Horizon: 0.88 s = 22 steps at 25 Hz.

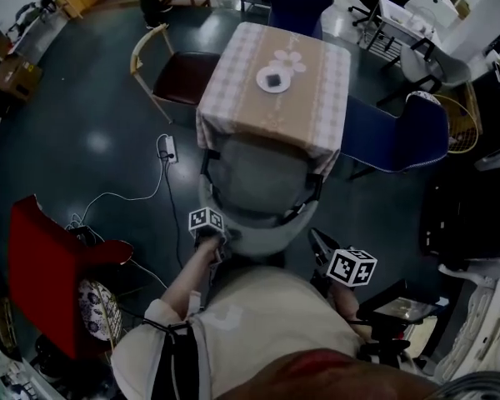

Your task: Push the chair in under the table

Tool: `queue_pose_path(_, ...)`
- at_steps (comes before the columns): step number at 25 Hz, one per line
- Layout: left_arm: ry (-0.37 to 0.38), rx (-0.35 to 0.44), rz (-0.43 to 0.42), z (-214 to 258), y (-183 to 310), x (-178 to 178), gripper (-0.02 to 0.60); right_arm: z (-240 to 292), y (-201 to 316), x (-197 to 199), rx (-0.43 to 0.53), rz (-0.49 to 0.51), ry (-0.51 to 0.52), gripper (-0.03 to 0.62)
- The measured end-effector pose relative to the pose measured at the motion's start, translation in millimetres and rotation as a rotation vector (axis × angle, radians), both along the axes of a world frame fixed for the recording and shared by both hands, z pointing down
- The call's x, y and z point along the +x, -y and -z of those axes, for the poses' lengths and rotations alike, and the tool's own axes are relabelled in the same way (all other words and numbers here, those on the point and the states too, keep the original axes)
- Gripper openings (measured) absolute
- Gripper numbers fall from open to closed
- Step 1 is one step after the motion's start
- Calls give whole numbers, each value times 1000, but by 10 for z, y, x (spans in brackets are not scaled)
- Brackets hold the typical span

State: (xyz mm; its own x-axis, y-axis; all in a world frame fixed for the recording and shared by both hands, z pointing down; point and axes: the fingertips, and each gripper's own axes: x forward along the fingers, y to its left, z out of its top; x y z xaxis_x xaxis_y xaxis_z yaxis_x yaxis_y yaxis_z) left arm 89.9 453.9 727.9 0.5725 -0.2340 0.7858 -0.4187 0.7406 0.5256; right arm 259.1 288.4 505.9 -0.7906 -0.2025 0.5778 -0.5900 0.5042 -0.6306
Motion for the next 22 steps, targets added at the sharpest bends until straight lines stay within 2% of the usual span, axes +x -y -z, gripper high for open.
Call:
queue_pose_path(5,14,9,1,55,66,-127,239,60,100,-86,27,12,15,11)
queue_pose_path(12,19,5,-13,21,123,-115,238,-6,64,1,-10,-7,-9,11)
queue_pose_path(22,31,1,-15,23,195,-209,235,-12,83,22,-13,-34,-19,11)
